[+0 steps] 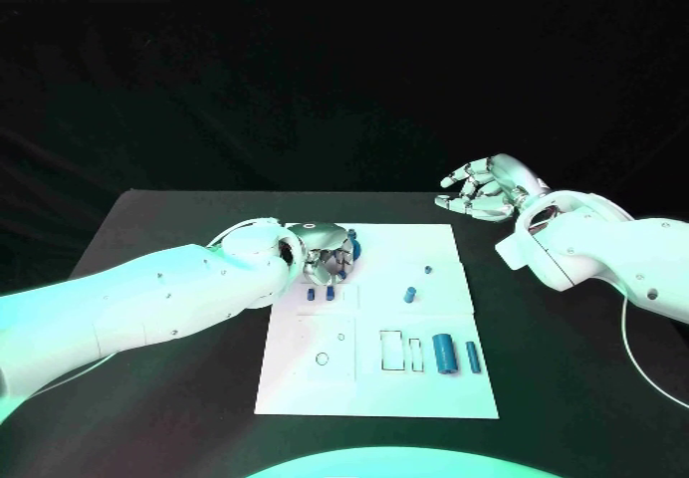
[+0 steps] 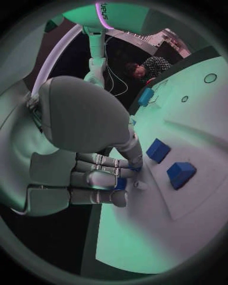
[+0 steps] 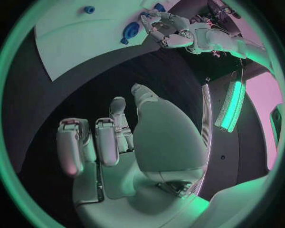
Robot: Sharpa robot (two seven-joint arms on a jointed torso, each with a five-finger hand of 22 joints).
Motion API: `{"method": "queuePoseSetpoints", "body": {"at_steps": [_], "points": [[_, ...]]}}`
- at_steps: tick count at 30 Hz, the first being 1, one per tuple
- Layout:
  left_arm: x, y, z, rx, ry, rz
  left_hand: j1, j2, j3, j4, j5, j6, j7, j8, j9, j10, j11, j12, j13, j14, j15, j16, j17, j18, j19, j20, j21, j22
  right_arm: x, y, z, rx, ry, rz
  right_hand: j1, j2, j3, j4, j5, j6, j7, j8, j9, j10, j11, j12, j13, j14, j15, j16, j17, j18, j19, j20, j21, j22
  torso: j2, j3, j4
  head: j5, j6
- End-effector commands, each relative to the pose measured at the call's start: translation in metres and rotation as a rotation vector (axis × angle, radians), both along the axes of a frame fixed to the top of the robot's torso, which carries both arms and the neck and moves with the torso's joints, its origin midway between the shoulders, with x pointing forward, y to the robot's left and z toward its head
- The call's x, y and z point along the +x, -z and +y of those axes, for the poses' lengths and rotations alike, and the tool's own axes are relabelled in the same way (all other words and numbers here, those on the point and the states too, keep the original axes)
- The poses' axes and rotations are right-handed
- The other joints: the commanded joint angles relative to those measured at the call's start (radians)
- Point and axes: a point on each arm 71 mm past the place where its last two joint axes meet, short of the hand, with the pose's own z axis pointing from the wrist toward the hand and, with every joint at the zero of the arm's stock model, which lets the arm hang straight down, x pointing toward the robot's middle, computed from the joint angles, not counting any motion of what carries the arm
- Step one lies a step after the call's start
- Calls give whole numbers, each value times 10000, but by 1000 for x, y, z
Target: Assemble the parts on the task board
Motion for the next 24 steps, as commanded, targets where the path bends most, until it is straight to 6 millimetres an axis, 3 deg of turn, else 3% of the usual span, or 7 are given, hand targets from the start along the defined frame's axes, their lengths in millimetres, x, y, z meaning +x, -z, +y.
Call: {"method": "queuePoseSetpoints", "body": {"at_steps": [1, 11, 24], "points": [[-3, -8, -2, -467, 146, -173, -117, 81, -21, -33, -17, 97, -15, -50, 12, 104, -18, -69, 21, 87, -13, 44, 31, -201, 74, 14, 83, 38, 0, 0, 1, -69, -156, -90, -44, -52, 58, 16, 67, 20, 41, 52, -12, 28, -36, -35, -16, 463, -92, -55, 407, 166, 639, -72, -38, 2108, -8, -10, 6, -21, 10], [-7, -23, 15, -874, -162, -114, -205, 62, -34, -27, -18, 131, -13, -94, 15, 131, -14, -130, 16, 111, -4, 54, 31, -207, 82, 23, 108, 70, 0, 0, 1, -73, -138, -87, -44, -52, 58, 16, 67, 20, 41, 52, -12, 28, -36, -35, -16, 463, -92, -55, 407, 166, 639, -72, -38, 2108, -23, 7, 27, -18, 24], [-2, -17, 37, -399, -667, 358, -411, -4, -90, 28, -27, 192, -28, -175, 29, 183, -19, -258, 3, 108, 2, 49, -32, -206, 47, 43, 89, 63, 0, 0, 0, -82, -131, -69, -44, -52, 58, 16, 67, 20, 41, 52, -12, 28, -36, -35, -16, 463, -92, -55, 407, 166, 639, -72, -38, 2108, 1, -12, 18, -2, 16]]}}
